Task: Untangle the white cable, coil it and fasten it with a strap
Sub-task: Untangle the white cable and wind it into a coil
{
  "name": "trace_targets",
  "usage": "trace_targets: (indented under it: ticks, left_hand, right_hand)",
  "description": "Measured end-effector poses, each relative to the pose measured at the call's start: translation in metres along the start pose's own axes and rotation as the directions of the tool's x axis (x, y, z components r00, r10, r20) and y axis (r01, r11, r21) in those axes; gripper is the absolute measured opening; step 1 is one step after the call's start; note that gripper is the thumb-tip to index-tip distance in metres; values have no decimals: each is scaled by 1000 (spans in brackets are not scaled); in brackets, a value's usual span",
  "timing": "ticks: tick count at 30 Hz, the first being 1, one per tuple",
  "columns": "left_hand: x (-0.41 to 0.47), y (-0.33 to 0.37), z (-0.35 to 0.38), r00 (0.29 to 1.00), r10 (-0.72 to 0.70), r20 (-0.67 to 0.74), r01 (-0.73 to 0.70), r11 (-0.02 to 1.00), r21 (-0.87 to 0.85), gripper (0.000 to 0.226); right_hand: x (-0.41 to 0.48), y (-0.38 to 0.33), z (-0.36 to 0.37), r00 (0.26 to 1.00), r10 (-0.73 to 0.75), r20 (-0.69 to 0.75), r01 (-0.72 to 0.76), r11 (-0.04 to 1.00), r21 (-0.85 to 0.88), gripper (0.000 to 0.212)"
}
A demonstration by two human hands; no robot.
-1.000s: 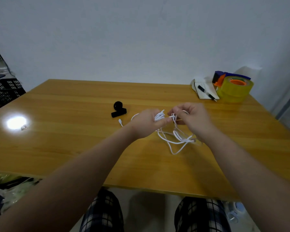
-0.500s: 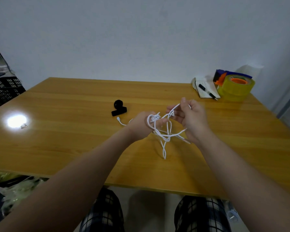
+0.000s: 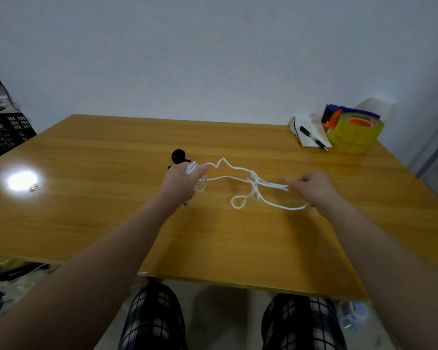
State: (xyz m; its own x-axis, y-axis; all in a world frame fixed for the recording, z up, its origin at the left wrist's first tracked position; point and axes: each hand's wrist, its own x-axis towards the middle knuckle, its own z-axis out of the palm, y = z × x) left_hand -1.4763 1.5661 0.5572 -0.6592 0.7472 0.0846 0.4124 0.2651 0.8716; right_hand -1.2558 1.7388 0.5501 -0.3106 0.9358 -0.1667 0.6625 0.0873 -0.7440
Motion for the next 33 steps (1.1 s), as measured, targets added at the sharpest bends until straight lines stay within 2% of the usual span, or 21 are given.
trace_targets:
  ticks: [2,3,4,6,8,11,12,14,16,18,20,23,25,27,29,31,33]
  left_hand:
    - [-2,6,5,998,42,52,-41,999,-19,35]
    - [-3,10,6,995,59,75,-58,998,-26,35]
    - [-4,14,7,993,73,98,-70,997,-29,36]
    - [-4,22,9,982,106,158,-103,994,-24,36]
    - [-6,28,11,965,141,221,-140,990,-20,35]
    - [-11,35,15,951,172,255,-137,979,-150,33]
    - [-11,37,14,951,176,255,-120,968,-222,35]
    - [-10,37,9,951,160,265,-52,926,-374,38]
    - [-6,35,0,948,126,293,33,875,-483,43]
    - [-5,34,-8,935,101,339,108,832,-544,45]
    - [-8,34,-12,891,99,443,195,798,-570,43]
    - [-21,43,-7,735,153,661,306,794,-525,34]
    - [-28,50,2,705,205,679,297,784,-545,33]
    - [-29,60,10,753,231,616,292,722,-628,35]
    - [-27,67,11,821,228,523,264,661,-702,30]
    - [-22,71,10,872,209,443,235,616,-752,23]
    - [-16,73,11,897,186,401,237,561,-793,24]
  right_hand:
    - [-3,-6,6,997,-55,-48,41,964,-264,32]
    - [-8,-13,7,979,-171,-114,127,938,-321,37]
    - [-16,-21,7,934,-316,-165,259,920,-295,39]
    - [-37,-43,8,852,-494,-174,494,868,-50,44]
    - [-53,-64,13,844,-536,8,528,834,158,54]
    - [-61,-77,22,799,-503,329,448,863,232,70]
    - [-60,-77,23,779,-489,392,417,871,259,69]
    - [-58,-72,26,753,-497,432,393,866,310,46]
    - [-54,-67,25,762,-551,341,478,833,279,18]
    - [-46,-61,20,777,-599,193,558,797,232,18]
    - [-35,-57,10,801,-597,41,577,790,207,24]
    - [-17,-47,1,842,-527,-115,536,841,76,35]
    - [-15,-42,2,857,-494,-149,486,870,-85,43]
    - [-17,-38,8,865,-489,-112,437,844,-310,47]
    - [-17,-34,12,874,-485,-11,407,746,-527,45]
    - [-19,-31,16,892,-441,102,400,664,-631,42]
    - [-25,-28,23,877,-448,171,429,572,-699,42]
